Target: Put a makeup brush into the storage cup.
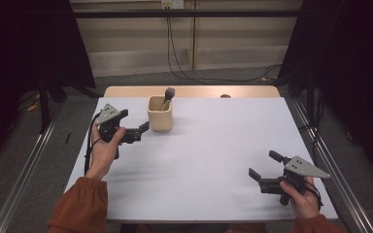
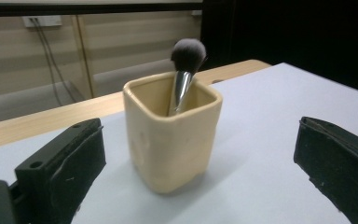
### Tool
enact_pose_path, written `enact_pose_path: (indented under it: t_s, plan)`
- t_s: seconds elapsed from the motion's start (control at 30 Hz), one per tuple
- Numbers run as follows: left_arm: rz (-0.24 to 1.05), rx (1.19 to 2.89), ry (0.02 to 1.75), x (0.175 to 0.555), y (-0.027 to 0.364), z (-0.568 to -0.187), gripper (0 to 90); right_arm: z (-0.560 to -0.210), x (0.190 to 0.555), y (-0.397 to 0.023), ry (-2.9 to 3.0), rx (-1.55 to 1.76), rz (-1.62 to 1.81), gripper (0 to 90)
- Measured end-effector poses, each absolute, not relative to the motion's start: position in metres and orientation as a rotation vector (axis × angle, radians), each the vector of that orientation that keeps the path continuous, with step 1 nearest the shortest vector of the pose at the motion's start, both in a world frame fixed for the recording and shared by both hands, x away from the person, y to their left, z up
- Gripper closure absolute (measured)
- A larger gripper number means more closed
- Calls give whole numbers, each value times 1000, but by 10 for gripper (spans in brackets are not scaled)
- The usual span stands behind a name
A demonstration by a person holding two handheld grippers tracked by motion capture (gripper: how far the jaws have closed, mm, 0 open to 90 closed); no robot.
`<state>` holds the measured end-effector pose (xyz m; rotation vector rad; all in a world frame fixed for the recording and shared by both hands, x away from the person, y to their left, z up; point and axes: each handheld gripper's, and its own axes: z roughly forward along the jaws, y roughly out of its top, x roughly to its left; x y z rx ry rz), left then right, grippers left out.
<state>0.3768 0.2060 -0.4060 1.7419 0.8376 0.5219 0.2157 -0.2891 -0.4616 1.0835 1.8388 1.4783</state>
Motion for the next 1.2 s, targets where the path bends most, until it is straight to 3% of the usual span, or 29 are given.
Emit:
enact_pose_path:
  t_s: [1.2]
  plan:
    - [551, 1719, 856, 286, 248, -425, 52, -461, 213, -290, 1823, 1108, 1468, 0]
